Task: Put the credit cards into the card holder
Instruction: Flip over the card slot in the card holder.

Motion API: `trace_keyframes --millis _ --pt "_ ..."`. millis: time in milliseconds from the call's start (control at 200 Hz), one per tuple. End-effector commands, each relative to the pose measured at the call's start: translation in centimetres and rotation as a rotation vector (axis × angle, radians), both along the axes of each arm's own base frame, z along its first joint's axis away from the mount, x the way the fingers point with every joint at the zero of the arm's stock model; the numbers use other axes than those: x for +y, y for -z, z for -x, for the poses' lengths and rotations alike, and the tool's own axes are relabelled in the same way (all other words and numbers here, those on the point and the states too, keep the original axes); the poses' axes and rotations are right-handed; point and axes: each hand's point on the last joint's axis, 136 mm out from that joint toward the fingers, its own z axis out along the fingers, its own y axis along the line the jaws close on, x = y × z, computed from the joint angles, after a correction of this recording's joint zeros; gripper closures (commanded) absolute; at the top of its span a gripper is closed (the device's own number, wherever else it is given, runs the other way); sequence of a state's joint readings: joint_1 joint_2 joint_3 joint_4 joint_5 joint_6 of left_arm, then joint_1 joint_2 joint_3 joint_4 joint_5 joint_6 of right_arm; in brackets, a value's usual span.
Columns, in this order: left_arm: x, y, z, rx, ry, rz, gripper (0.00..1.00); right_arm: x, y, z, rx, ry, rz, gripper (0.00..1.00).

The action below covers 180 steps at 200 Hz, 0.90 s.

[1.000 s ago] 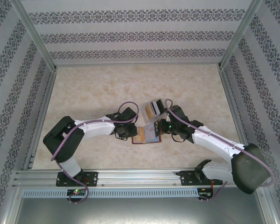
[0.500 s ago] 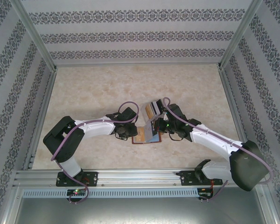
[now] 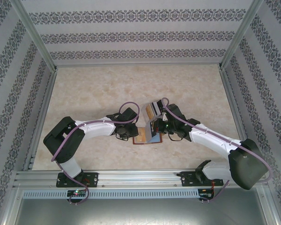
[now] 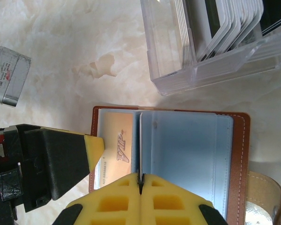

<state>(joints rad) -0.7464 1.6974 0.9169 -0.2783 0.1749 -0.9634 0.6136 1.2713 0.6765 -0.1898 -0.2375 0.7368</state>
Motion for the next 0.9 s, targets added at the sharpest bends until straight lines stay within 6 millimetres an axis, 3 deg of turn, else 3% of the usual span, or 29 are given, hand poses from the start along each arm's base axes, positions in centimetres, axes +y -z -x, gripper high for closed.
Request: trace_keyframes --millis 0,475,894 --pt "-0.3 0.1 0.1 -0.016 0.033 -0.014 0.78 1.6 -1.0 -0.1 -0.003 -0.047 -0.038 1.0" --pt "-0.4 0.0 0.1 -0.021 0.052 -0.013 0.78 0.3 -0.6 -0.2 -0.006 -0.007 0.032 1.0" --pt "-0.4 -0.2 0.0 -0.029 0.051 -0.011 0.79 1.9 -0.5 0.0 0.026 -0.06 -0.02 1.0"
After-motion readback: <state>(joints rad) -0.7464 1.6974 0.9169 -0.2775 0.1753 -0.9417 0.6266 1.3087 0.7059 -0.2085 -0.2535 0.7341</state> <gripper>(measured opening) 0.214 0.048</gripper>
